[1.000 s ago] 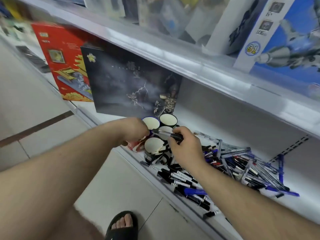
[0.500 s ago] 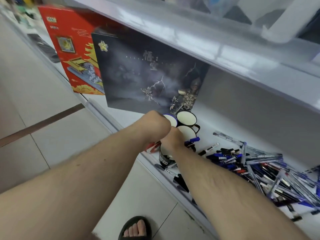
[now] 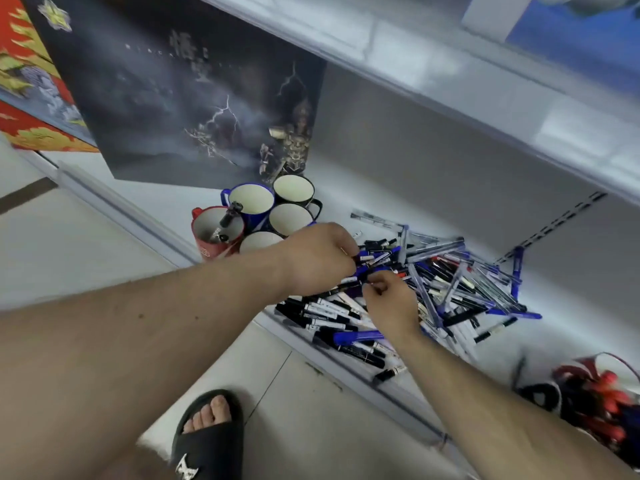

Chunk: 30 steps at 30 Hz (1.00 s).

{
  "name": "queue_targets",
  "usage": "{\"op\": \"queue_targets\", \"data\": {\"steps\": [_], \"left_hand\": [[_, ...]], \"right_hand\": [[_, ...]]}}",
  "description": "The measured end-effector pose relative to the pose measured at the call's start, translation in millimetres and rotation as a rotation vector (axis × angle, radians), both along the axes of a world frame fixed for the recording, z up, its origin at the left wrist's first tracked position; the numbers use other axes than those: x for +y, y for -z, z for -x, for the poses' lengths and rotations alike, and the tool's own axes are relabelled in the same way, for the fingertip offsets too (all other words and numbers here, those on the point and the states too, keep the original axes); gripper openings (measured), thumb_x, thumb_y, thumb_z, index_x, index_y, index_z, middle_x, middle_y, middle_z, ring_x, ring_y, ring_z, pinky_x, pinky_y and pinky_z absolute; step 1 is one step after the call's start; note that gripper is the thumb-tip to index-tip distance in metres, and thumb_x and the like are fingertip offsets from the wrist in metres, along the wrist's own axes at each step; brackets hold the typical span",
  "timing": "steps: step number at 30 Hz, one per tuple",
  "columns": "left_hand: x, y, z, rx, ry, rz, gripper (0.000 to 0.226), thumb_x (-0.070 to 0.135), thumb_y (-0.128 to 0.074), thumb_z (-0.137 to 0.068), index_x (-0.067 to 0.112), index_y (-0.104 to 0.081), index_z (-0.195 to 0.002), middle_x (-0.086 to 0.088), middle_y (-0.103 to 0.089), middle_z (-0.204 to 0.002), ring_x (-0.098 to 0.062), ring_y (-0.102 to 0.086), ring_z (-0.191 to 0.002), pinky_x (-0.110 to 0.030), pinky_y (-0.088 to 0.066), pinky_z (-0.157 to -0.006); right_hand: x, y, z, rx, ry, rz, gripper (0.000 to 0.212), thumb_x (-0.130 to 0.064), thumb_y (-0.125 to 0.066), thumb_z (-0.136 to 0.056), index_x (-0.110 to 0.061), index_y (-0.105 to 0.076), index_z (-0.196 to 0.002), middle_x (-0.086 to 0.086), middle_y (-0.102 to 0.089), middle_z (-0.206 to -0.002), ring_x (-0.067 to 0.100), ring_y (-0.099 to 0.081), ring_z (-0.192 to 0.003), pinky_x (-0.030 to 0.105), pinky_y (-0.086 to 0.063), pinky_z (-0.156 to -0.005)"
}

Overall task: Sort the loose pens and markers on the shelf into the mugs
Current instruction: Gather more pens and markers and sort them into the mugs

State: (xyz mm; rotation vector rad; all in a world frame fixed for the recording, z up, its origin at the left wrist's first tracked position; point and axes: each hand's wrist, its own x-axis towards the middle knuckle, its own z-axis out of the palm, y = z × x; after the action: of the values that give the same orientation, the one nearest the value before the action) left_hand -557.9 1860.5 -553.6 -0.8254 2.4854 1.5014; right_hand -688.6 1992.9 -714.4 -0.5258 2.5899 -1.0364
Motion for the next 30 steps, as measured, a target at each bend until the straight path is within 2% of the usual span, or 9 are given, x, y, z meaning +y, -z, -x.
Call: {"op": "queue_targets", "data": {"steps": [2, 6, 8, 11, 14, 20, 26, 28, 30], "left_hand": [[9, 0, 7, 0.001, 0.058, 0.059, 0.023, 0.016, -0.057, -0.093, 0.025, -0.063, -0.114, 0.003, -0.068, -0.108, -0.008, -0.059, -0.078, -0.011, -0.045, -0.060], [19, 11, 16, -0.090, 0.180, 0.136, 0.027, 0.017, -0.053, -0.094, 0.017, -0.062, -0.120, -0.004, -0.065, -0.119, -0.021, -0.061, -0.099, -0.025, -0.049, -0.077], [23, 19, 19, -0.156, 0.252, 0.187, 0.030, 0.020, -0.053, -0.095, 0.022, -0.059, -0.124, 0.001, -0.061, -0.124, -0.017, -0.059, -0.098, -0.021, -0.046, -0.072], [27, 28, 25, -0.216, 0.322, 0.218, 0.033, 0.020, -0.050, -0.096, 0.026, -0.056, -0.128, 0.004, -0.058, -0.126, -0.010, -0.051, -0.086, -0.011, -0.038, -0.060], [31, 35, 31, -0.248, 0.344, 0.227, 0.034, 0.020, -0.049, -0.097, 0.024, -0.055, -0.130, 0.005, -0.056, -0.130, -0.009, -0.047, -0.091, -0.013, -0.036, -0.062], [38, 44, 43, -0.275, 0.369, 0.238, 0.034, 0.019, -0.049, -0.095, 0.028, -0.055, -0.128, 0.011, -0.053, -0.100, 0.001, -0.046, -0.067, -0.007, -0.031, -0.051], [40, 47, 47, -0.292, 0.395, 0.257, 0.034, 0.021, -0.050, -0.095, 0.027, -0.054, -0.128, 0.005, -0.060, -0.123, -0.010, -0.052, -0.093, -0.019, -0.041, -0.078], [40, 47, 47, -0.281, 0.400, 0.255, 0.033, 0.022, -0.051, -0.095, 0.027, -0.054, -0.128, 0.004, -0.060, -0.124, -0.011, -0.053, -0.093, -0.021, -0.045, -0.080], [40, 48, 48, -0.266, 0.405, 0.253, 0.033, 0.023, -0.050, -0.096, 0.027, -0.055, -0.128, 0.004, -0.060, -0.126, -0.011, -0.051, -0.091, -0.017, -0.044, -0.071]], "right_hand": [[36, 13, 23, 0.130, 0.059, -0.127, 0.017, -0.019, -0.063, -0.089, -0.016, -0.069, -0.105, 0.001, -0.068, -0.097, 0.021, -0.065, -0.083, 0.028, -0.051, -0.067], [94, 29, 51, 0.124, 0.113, -0.431, 0.049, -0.029, -0.069, -0.080, -0.016, -0.060, -0.126, 0.008, -0.054, -0.126, 0.028, -0.054, -0.110, 0.038, -0.051, -0.089], [109, 36, 57, 0.108, -0.006, -0.635, 0.083, -0.045, -0.071, -0.071, -0.017, -0.041, -0.143, 0.012, -0.038, -0.143, 0.033, -0.039, -0.130, 0.048, -0.038, -0.108], [110, 48, 59, 0.086, -0.372, -0.851, 0.138, -0.072, -0.072, -0.056, -0.019, 0.009, -0.155, 0.012, 0.016, -0.161, 0.035, 0.010, -0.149, 0.052, -0.001, -0.119], [103, 56, 60, 0.152, -0.685, -1.033, 0.149, -0.066, -0.076, -0.055, -0.019, 0.030, -0.148, 0.017, 0.038, -0.153, 0.036, 0.036, -0.140, 0.057, 0.014, -0.116], [74, 61, 52, 0.173, -0.635, -1.069, 0.145, -0.041, -0.083, -0.062, -0.020, 0.033, -0.147, 0.031, 0.024, -0.154, 0.050, 0.014, -0.144, 0.062, 0.003, -0.117], [57, 64, 45, 0.177, -0.532, -0.987, 0.134, -0.034, -0.084, -0.060, -0.029, 0.013, -0.152, 0.028, -0.024, -0.148, 0.045, -0.031, -0.134, 0.055, -0.028, -0.113], [63, 68, 46, 0.126, -0.472, -0.901, 0.124, -0.031, -0.083, -0.062, -0.031, 0.004, -0.150, 0.024, -0.032, -0.144, 0.044, -0.037, -0.129, 0.055, -0.037, -0.106], [71, 71, 49, 0.132, -0.435, -0.851, 0.108, -0.028, -0.081, -0.068, -0.026, -0.007, -0.146, 0.019, -0.045, -0.137, 0.038, -0.045, -0.122, 0.050, -0.043, -0.098]]}}
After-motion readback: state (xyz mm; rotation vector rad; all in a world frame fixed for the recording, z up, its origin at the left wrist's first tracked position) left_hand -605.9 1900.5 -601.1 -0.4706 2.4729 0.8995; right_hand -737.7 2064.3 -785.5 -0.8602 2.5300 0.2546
